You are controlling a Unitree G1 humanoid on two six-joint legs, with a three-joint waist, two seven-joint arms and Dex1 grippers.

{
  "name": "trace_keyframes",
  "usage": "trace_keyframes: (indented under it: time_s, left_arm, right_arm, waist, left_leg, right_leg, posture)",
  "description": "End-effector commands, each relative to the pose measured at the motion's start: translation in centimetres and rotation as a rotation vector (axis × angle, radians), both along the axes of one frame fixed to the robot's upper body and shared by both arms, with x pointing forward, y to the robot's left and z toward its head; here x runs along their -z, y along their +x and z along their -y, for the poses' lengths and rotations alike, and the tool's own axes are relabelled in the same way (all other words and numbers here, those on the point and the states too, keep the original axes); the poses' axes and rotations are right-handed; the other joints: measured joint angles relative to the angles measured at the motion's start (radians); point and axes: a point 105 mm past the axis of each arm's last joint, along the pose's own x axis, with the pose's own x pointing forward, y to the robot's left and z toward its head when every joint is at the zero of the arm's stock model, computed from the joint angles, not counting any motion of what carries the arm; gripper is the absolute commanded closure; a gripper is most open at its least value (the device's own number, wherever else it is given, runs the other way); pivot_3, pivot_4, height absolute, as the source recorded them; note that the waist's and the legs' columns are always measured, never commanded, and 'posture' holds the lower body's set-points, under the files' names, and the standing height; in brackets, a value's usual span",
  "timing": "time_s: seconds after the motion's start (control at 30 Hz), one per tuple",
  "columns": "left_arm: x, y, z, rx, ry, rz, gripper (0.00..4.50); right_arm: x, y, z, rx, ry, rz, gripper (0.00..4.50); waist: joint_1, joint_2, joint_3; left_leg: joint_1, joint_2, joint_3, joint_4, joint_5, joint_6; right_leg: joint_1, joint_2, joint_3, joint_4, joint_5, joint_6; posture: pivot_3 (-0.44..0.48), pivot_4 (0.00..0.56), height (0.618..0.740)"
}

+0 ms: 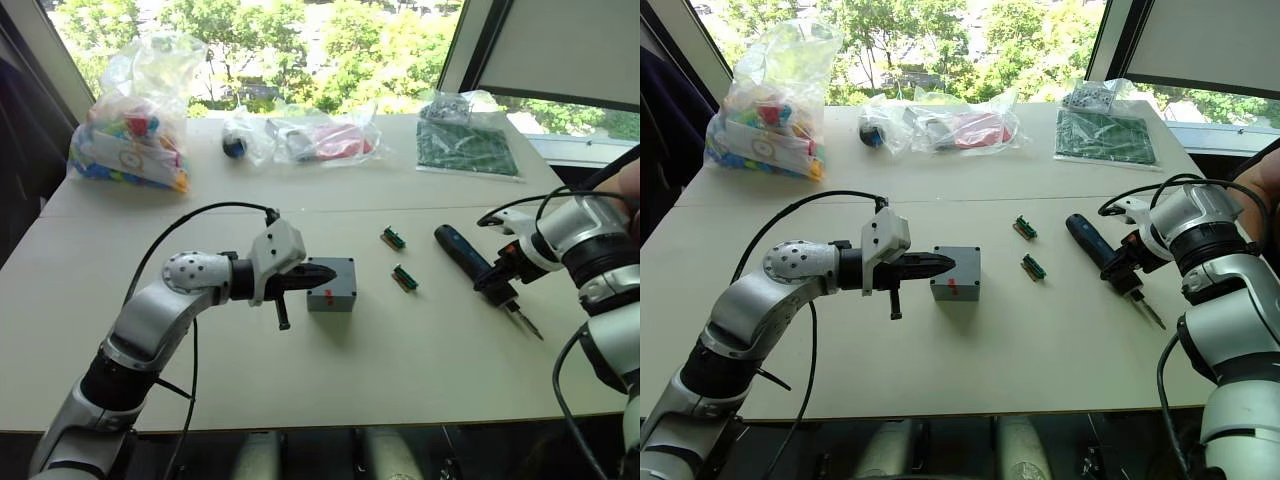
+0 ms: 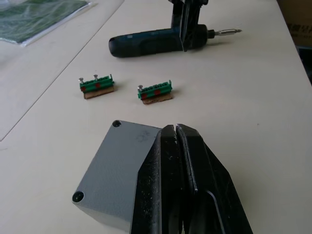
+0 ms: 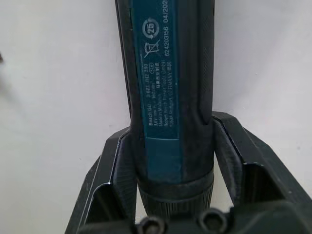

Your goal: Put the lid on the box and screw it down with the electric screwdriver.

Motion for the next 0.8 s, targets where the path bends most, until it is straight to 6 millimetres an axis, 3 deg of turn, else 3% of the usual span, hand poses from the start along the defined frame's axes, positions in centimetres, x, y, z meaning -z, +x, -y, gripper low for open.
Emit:
trace_keyframes:
  time_s: [0.03, 0.13, 0.2, 0.33, 0.53, 0.6, 0.67, 0.8]
  left_arm:
    - [-1.0, 0.2, 0.0, -0.004, -0.018, 0.044, 4.5]
    - [-1.0, 0.5, -0.1, -0.005, -0.018, 0.044, 4.5]
    - [-0.9, 0.8, -0.3, -0.01, -0.017, 0.035, 4.5]
    - [-1.2, 1.9, -1.5, -0.03, -0.063, -0.007, 4.5]
    - [-3.8, 2.6, -2.3, -0.018, -0.182, -0.048, 4.5]
    - [-4.2, 3.0, -2.3, -0.023, -0.199, -0.065, 4.5]
    - [-4.0, 3.5, -2.4, -0.038, -0.186, -0.088, 4.5]
    - [-3.1, 3.6, -2.4, -0.046, -0.164, -0.143, 4.5]
  right_arm:
    - [1.7, -1.1, 0.7, 0.031, -0.022, -0.056, 2.65]
    - [1.5, -1.0, 0.5, 0.035, -0.015, -0.039, 2.65]
    - [-0.1, 0.2, 0.4, 0.061, -0.001, 0.039, 2.65]
    - [-7.8, 3.9, -2.3, 0.051, 0.213, 0.347, 2.65]
    - [-17.7, 5.7, -5.7, 0.029, 0.663, 0.853, 2.65]
    - [-20.6, 5.3, -6.8, 0.002, 0.805, 1.161, 2.65]
    - [-20.3, 4.2, -8.1, 0.055, 0.896, 1.321, 2.65]
    - [-18.7, 2.1, -12.1, 0.07, 1.099, 1.321, 2.65]
  waist:
    - [0.003, -0.001, -0.001]
    - [0.004, -0.002, -0.001]
    - [0.003, -0.002, -0.001]
    - [-0.009, 0.004, 0.002]
    - [-0.004, 0.005, 0.003]
    - [-0.003, 0.004, 0.002]
    - [-0.003, 0.002, 0.001]
    - [-0.001, 0.003, 0.002]
  left_leg:
    - [0.0, 0.0, 0.0, 0.0, 0.0, 0.0]
    - [0.001, 0.0, -0.001, 0.001, 0.0, 0.0]
    - [0.001, 0.0, -0.001, 0.001, 0.0, 0.0]
    - [0.001, -0.001, 0.001, 0.002, 0.0, -0.001]
    - [-0.001, 0.001, 0.0, -0.004, 0.001, -0.001]
    - [-0.001, 0.001, 0.0, -0.004, 0.001, -0.001]
    - [-0.002, 0.001, -0.001, -0.003, 0.0, -0.001]
    - [-0.002, -0.001, 0.0, -0.002, 0.001, -0.002]
  right_leg:
    - [0.0, 0.0, 0.0, 0.0, 0.0, 0.0]
    - [0.002, 0.0, -0.001, 0.0, 0.0, 0.0]
    - [0.003, 0.0, -0.001, 0.0, 0.0, 0.0]
    - [0.001, -0.001, 0.001, 0.0, 0.001, -0.001]
    - [-0.005, 0.002, 0.001, 0.003, 0.001, 0.0]
    - [-0.005, 0.002, 0.0, 0.002, 0.001, 0.0]
    - [-0.003, 0.001, 0.0, 0.001, 0.001, 0.0]
    - [-0.004, -0.002, 0.0, 0.003, 0.001, 0.002]
  posture:
    - [0.0, 0.15, 0.74]
    - [0.0, 0.15, 0.74]
    - [0.0, 0.15, 0.74]
    - [0.0, 0.15, 0.74]
    - [0.0, 0.15, 0.74]
    - [0.0, 0.15, 0.74]
    - [0.0, 0.15, 0.74]
    - [0.0, 0.15, 0.74]
